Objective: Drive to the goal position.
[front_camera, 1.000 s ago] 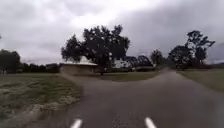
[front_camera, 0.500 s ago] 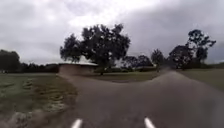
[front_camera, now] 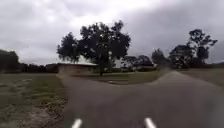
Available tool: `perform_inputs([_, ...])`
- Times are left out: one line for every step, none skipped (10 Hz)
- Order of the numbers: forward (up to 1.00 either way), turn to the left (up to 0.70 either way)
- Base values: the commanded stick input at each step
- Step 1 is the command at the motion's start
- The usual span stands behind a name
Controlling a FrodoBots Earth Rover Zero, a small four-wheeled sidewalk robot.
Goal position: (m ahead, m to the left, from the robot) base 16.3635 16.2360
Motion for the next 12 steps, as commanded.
perform_inputs([0.84, 0.03])
perform_inputs([0.84, 0.05])
perform_inputs([0.84, 0.15])
perform_inputs([0.84, 0.26])
perform_inputs([0.84, 0.33])
perform_inputs([0.84, 0.33])
perform_inputs([0.84, 0.33])
perform_inputs([0.84, 0.33])
perform_inputs([0.84, 0.33])
perform_inputs([0.84, 0.33])
perform_inputs([0.84, 0.33])
perform_inputs([0.84, 0.33])
